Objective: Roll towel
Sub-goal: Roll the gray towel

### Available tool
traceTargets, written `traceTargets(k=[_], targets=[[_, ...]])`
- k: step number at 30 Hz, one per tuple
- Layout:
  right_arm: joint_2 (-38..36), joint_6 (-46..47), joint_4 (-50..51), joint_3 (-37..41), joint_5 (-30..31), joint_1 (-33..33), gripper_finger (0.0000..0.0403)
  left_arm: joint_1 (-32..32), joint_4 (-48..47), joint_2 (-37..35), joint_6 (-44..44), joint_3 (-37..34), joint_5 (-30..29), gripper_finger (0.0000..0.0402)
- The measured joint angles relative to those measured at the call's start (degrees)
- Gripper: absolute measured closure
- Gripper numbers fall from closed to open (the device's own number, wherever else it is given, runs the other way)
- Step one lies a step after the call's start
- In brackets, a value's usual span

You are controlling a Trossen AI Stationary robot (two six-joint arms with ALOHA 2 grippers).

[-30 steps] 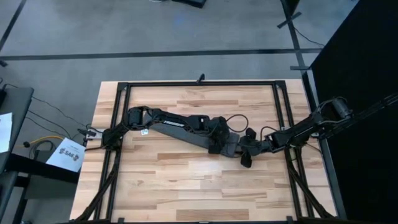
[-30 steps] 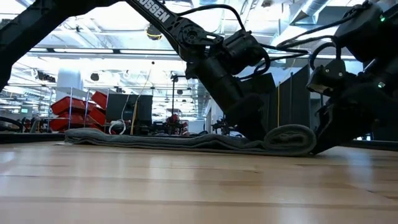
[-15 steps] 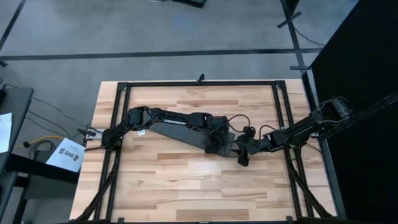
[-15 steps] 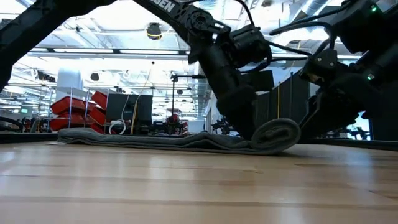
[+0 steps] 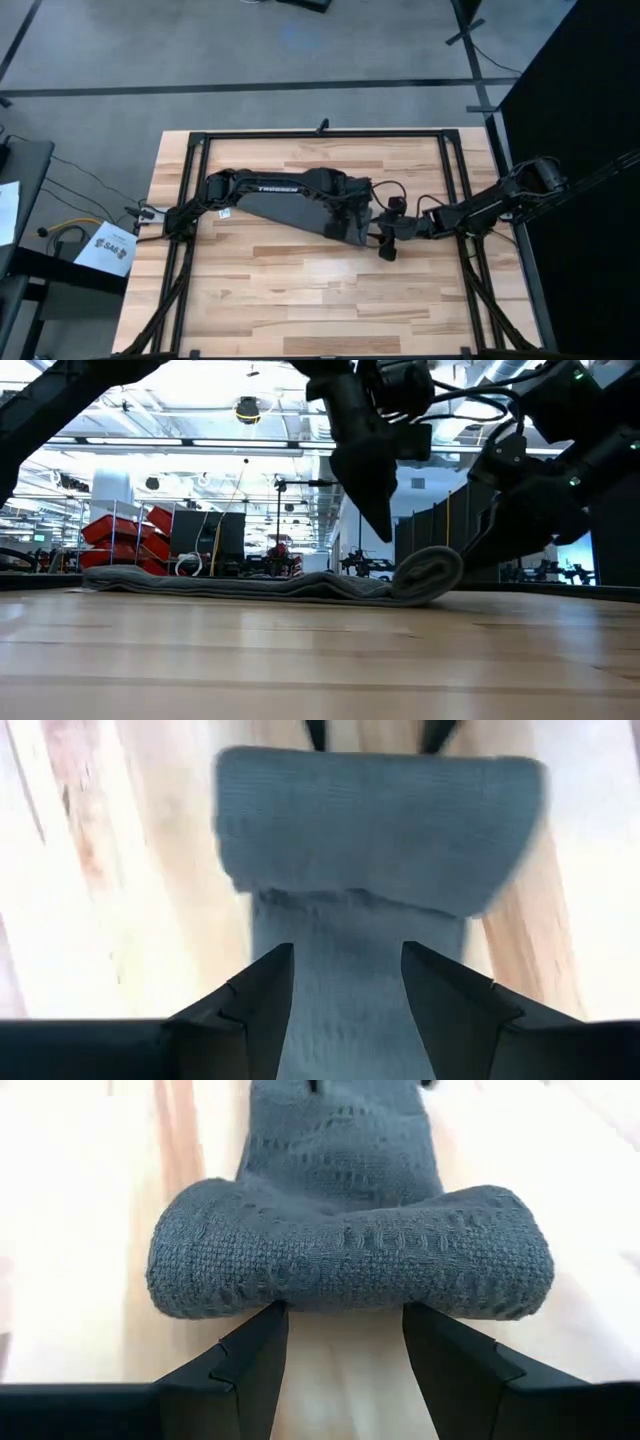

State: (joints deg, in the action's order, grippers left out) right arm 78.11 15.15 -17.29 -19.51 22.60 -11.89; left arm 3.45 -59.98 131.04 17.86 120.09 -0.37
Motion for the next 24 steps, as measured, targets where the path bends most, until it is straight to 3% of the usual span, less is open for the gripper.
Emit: traceTargets(k=[10, 19, 24], targets=[[0.29, -6.86, -6.58, -0.06, -4.21, 5.18, 0.0214, -2.46, -6.16, -1.75, -0.63, 3.95, -1.70, 0.0228], [13.24, -14.01, -9.98, -7.16, -6.61, 8.48, 0.0214, -4.42, -8.94, -5.78, -4.29, 4.26, -4.22, 0.0228], [15.45, -18.37, -11.48, -10.60, -6.62, 9.42, 0.0214, -5.49, -12.81, -5.86, -6.23, 4.26, -6.46, 0.0228]])
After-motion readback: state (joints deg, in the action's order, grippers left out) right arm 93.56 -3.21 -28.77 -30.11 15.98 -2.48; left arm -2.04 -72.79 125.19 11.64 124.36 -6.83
